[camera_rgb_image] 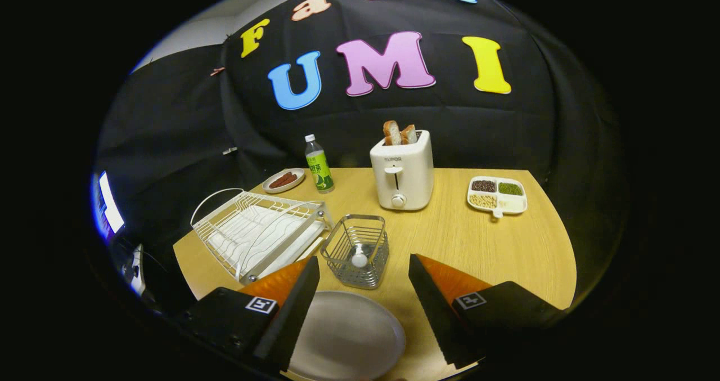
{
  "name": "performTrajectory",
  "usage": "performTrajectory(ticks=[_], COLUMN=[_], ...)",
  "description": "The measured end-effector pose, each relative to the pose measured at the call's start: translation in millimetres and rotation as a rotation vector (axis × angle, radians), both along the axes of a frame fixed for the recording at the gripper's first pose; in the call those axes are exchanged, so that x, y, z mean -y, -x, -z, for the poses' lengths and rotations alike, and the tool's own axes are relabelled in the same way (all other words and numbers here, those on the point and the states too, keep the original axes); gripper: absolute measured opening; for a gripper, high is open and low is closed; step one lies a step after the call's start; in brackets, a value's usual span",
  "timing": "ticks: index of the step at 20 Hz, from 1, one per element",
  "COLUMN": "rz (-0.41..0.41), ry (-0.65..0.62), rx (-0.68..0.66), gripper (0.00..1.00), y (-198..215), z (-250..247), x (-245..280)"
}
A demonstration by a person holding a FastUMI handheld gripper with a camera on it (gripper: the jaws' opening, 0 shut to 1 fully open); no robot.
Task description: Take the plate from the dish rack, then take the spoon from the basket and place it into the plate.
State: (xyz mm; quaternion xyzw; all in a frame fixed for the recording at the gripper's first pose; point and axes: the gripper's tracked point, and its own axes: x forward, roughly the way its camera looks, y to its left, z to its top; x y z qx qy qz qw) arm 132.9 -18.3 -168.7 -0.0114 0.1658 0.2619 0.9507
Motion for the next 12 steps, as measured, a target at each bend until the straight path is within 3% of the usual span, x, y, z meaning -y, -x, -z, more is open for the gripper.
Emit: performTrajectory(ticks=[4, 5, 6, 12], rz=[0.021, 0.041, 0.05, 0.021], ry=[-0.014, -0.016, -0.027, 0.01], rx=[-0.013, -0.005, 0.006, 0.052], gripper=[0.96, 0.9, 0.72, 0.7], y=[-22.9, -30.5, -36.0, -48.0], z=[13.7, 15.8, 13.8, 21.0], x=[-11.0, -11.6, -13.9, -26.5])
